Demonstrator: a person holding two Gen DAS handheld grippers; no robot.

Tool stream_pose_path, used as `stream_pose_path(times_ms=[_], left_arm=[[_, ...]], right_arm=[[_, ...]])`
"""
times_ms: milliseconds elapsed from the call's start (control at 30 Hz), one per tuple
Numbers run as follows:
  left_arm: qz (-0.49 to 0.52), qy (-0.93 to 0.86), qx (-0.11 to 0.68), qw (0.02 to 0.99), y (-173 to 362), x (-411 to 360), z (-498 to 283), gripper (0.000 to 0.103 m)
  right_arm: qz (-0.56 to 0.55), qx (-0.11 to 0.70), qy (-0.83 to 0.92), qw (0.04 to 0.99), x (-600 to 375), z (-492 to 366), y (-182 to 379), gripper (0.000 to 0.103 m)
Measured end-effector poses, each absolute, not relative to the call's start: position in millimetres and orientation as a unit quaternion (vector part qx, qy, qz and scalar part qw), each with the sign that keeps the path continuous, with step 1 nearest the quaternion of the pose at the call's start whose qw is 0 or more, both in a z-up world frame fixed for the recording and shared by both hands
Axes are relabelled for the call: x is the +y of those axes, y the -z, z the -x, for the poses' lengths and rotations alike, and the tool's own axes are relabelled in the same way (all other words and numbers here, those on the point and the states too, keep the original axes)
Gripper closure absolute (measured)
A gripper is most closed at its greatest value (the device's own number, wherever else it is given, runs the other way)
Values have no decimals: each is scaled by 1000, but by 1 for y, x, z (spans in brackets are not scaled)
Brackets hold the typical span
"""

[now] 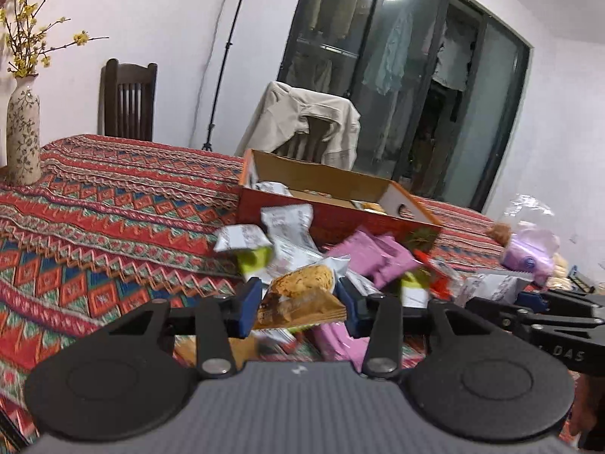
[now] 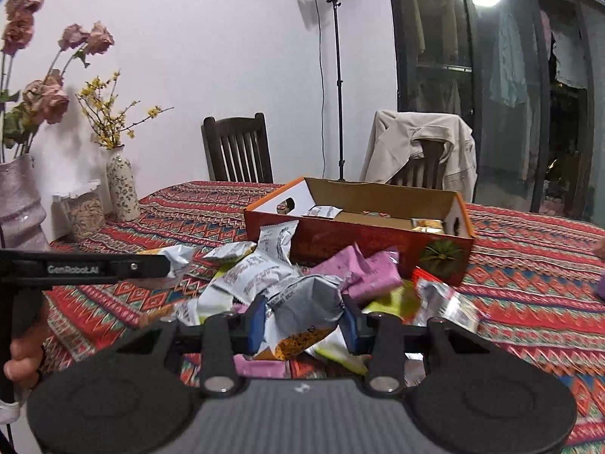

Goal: Organize snacks
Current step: 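Grasp a cookie packet with the left gripper while the right grasps a silver packet, then lower both packets into the cardboard box and open both grippers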

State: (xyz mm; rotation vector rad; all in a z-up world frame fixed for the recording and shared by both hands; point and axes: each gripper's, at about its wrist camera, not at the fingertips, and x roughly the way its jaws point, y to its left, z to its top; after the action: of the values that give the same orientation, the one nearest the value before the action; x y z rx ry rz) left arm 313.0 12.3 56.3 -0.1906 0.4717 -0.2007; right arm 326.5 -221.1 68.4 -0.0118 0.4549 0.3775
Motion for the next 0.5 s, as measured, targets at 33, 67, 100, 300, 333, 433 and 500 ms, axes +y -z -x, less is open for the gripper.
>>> stream_pose_path(times_ms=[33,67,100,300,333,433,500], left_arm=[[90,102,232,963,-58,9,-307,59],[84,104,231,964,-60,4,-303,59],[77,106,228,965,-61,0,-299,59],[62,121,210,968,-74,-13,-288,59],[61,126,207,968,-77,-13,-291,59],[65,147,203,966,-91,-13,-307,59],[61,159,199,965,-103,-13,-324,59]], right_arm=[[5,224,-184,957,-226,-320,-68,64],[4,225,-181,957,-229,-315,-68,64],[1,226,-177,958,-233,-310,-67,64],[-14,219,-169,961,-248,-291,-69,64],[-15,216,-169,962,-250,-290,-70,64],[-18,208,-168,963,-256,-291,-76,64],[-22,201,-173,964,-260,-297,-84,64]])
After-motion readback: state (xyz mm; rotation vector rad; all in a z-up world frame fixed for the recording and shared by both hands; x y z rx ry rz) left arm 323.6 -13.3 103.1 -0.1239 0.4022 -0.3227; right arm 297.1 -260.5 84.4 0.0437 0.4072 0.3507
